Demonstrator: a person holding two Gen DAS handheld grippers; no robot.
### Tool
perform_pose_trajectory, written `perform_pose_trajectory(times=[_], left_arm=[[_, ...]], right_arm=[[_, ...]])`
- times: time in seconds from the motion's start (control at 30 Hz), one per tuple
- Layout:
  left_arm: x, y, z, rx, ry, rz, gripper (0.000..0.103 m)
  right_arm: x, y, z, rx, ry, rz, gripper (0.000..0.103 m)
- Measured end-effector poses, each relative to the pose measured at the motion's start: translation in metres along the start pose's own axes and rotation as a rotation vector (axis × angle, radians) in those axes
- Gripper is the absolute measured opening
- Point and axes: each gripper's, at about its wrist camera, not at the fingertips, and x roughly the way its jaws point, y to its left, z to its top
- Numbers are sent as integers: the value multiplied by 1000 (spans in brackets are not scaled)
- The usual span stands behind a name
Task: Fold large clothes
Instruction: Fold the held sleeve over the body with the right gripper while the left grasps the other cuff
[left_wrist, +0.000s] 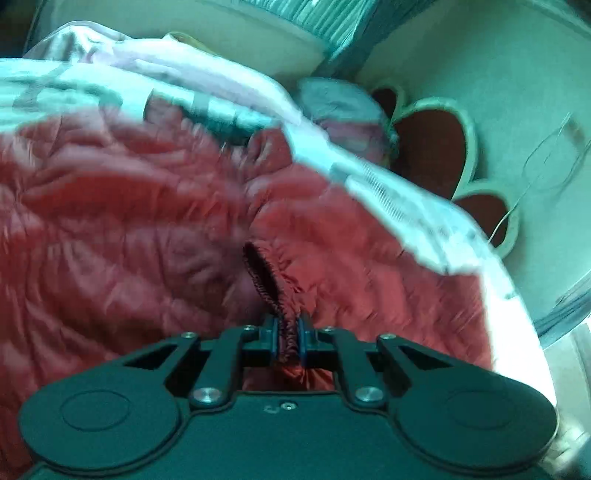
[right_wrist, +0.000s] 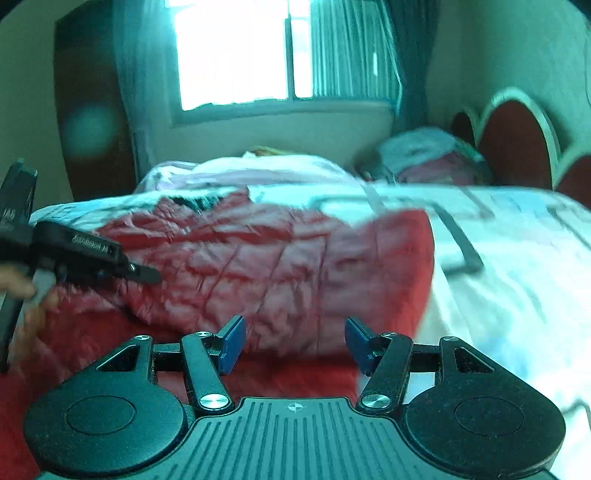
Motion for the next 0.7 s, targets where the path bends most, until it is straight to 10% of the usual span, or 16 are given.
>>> perform_pose_trajectory(times=[0.47, 0.7], left_arm=[[-100, 34, 8, -51, -221, 135, 10], [-91, 61, -2, -102, -157, 176, 10]], right_arm=[[60, -10, 4, 11, 58, -98, 60], [85, -7, 10, -78, 56, -126, 60]])
